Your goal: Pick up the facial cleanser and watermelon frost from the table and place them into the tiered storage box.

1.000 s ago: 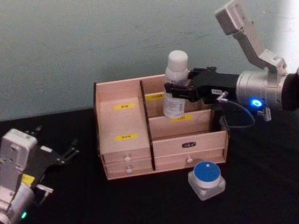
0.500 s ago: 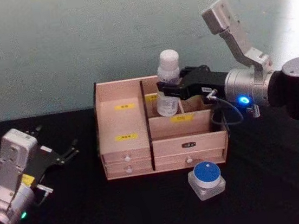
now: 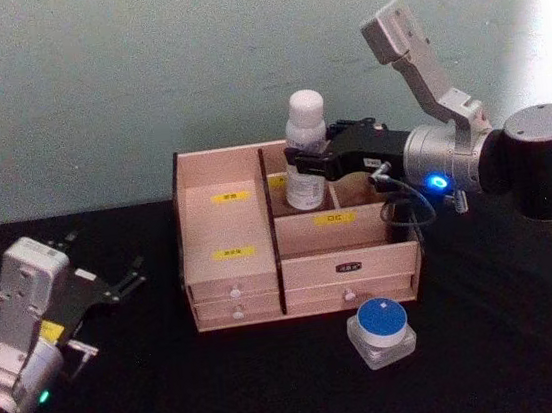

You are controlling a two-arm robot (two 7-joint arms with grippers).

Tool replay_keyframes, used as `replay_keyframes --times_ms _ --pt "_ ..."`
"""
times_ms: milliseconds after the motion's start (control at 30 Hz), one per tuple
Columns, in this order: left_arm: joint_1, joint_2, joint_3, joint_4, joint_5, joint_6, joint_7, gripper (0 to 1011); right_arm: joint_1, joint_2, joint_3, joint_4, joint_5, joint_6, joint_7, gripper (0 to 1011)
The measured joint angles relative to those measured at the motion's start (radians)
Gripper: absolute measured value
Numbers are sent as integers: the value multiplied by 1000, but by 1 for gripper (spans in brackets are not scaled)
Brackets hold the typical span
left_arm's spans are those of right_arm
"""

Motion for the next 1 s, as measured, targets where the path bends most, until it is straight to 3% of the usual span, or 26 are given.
replay_keyframes --times_ms 1000 --pt "0 0 0 0 0 0 0 1001 -9 -40 11 91 -63 -13 13 596"
